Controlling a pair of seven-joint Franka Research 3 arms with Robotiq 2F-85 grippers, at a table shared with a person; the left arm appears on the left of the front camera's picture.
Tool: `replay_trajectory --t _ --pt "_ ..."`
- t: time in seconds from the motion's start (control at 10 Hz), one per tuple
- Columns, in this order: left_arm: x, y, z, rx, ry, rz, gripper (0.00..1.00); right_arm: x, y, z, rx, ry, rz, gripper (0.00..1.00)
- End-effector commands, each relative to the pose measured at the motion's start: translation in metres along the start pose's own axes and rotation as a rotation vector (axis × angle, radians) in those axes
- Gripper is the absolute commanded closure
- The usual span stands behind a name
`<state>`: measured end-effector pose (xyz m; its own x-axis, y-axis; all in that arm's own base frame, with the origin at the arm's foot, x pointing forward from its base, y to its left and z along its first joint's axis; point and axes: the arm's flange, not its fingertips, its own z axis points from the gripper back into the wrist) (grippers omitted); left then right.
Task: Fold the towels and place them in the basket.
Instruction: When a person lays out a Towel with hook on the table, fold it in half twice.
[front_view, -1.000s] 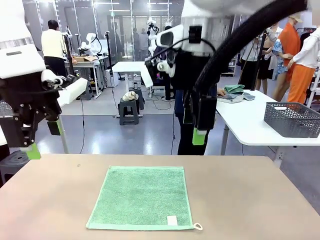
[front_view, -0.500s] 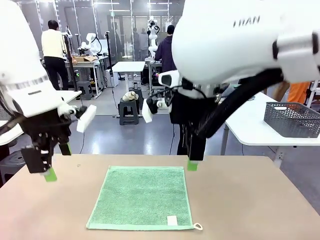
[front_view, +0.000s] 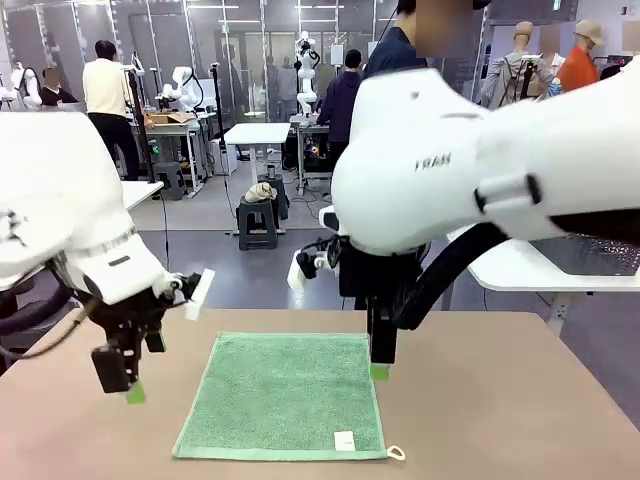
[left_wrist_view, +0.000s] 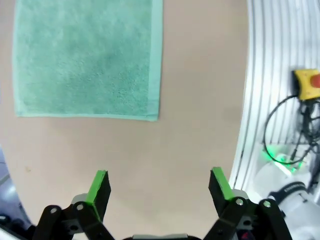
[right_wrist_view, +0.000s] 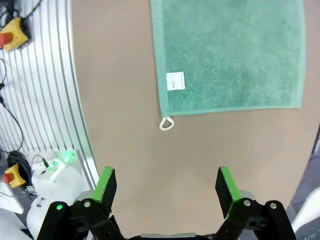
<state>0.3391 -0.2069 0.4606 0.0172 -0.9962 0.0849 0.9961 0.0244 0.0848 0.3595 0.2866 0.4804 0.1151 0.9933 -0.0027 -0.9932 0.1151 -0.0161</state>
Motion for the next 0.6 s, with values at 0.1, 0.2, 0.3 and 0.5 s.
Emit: replay_trajectory --t 0.1,0.2,0.3,0.5 --pt "0.002 0.018 -0.051 0.0 -0.001 0.026 0.0 0.008 -0.024 -0.053 0.035 0.008 -0.005 0.0" --pt "0.002 0.019 -0.063 -0.001 0.0 0.029 0.0 0.007 -0.026 -0.064 0.045 0.0 -0.004 0.0" --pt "0.001 0.019 -0.074 0.005 0.0 0.026 0.0 0.004 -0.026 -0.076 0.034 -0.013 0.001 0.0" --pt "-0.001 0.017 -0.083 0.009 0.008 0.025 0.0 -0.003 -0.012 -0.095 0.017 -0.035 0.052 0.0"
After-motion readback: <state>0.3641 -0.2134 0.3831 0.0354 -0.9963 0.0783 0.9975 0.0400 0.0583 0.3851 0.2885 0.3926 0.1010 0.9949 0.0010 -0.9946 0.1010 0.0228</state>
